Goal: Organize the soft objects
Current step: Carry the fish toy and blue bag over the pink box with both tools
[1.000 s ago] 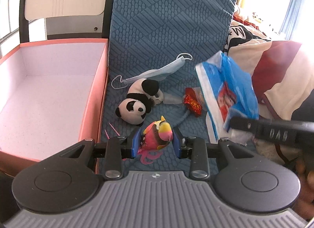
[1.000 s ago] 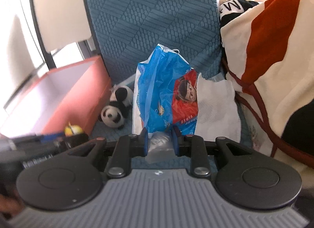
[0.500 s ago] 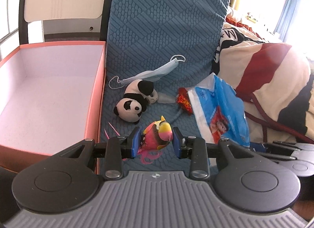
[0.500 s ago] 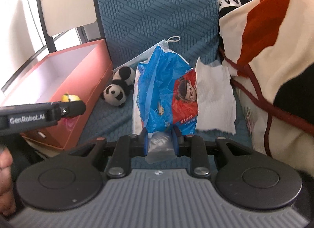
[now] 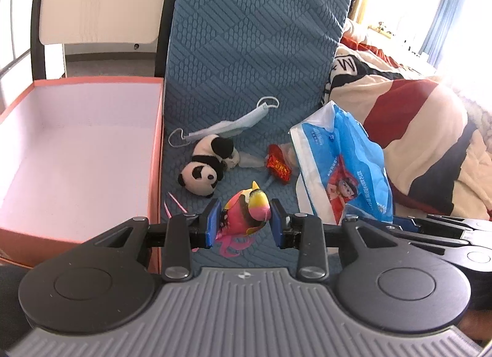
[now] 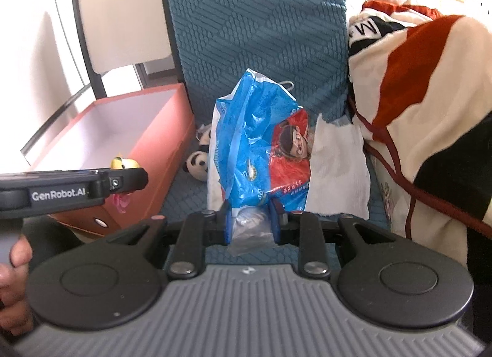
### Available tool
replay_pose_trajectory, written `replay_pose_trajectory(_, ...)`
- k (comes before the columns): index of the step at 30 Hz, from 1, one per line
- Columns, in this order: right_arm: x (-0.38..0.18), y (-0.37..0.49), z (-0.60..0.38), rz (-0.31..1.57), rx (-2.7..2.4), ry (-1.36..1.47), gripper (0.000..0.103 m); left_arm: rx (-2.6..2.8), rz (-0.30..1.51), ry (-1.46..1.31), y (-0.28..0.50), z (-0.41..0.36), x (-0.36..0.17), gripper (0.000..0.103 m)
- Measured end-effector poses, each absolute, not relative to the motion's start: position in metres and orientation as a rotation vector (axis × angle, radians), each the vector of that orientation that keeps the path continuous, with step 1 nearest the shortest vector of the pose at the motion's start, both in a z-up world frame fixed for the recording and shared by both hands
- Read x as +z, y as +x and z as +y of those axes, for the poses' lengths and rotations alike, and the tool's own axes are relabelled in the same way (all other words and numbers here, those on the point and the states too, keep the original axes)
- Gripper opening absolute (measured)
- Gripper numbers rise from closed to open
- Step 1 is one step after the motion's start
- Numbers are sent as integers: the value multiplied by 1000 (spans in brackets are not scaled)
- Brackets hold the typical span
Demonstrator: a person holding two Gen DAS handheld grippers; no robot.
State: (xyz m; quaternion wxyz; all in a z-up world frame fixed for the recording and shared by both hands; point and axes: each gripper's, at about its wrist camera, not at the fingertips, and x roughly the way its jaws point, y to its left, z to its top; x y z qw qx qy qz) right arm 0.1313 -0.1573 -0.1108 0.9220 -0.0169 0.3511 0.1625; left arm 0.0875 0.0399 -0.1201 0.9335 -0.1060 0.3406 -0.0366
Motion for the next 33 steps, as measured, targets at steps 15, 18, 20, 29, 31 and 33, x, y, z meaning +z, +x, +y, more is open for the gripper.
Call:
replay_pose_trajectory(15,-84,124,-102,664,435,-62,28,-11,644,-263,65,103,-86,39)
replay_pose_trajectory(18,-79,124,-84,653,470,-73,28,18,631,-272,61,121,-83,39)
replay_pose_trajectory(20,-77,124,-69,646,498,-86,28,38,627,-278,58,134,-80,39)
replay_pose_trajectory(29,-70,120,-6,639,611,-138,28,146,610,-307,39,197,-69,39)
replay_pose_trajectory(31,-71,119,5,643,629,-146,28,170,612,-305,34,212,-67,39)
replay_pose_trajectory(33,-73,121,14,652,641,-151,28,183,622,-316,32,226,-67,39)
